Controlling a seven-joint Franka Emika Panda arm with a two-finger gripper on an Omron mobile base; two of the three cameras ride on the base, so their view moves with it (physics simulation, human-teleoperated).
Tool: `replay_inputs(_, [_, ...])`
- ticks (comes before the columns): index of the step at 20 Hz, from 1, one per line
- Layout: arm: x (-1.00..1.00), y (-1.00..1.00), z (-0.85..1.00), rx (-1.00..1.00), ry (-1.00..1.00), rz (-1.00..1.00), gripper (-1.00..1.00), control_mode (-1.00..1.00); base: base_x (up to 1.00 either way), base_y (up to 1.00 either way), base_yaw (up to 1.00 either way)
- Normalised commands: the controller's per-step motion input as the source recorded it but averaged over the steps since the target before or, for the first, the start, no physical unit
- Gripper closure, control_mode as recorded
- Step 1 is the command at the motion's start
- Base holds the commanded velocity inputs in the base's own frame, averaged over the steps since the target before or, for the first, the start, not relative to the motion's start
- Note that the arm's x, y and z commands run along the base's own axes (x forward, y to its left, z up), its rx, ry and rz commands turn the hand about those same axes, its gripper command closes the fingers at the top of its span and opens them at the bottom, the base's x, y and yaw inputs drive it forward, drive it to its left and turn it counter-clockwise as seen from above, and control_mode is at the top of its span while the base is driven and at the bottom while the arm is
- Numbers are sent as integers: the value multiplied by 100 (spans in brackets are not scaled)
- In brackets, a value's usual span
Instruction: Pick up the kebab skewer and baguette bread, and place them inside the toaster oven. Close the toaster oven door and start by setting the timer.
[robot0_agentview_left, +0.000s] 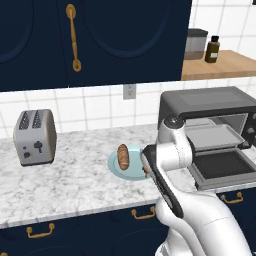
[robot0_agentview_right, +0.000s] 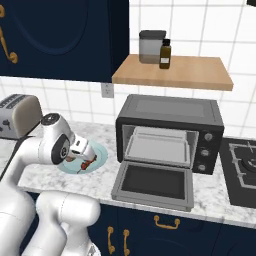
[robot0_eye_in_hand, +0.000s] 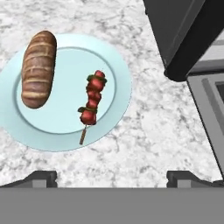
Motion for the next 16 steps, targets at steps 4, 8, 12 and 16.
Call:
replay_inputs(4, [51,16,-49,2,13,0,-100,-100,0,0,0])
replay_inputs(8, [26,13,-39,2,11,0,-100,-100,0,0,0])
replay_inputs(12, [35,5,-28,0,12,0,-100,-100,0,0,0])
replay_inputs(16, [26,3,-24,0,12,0,-100,-100,0,0,0])
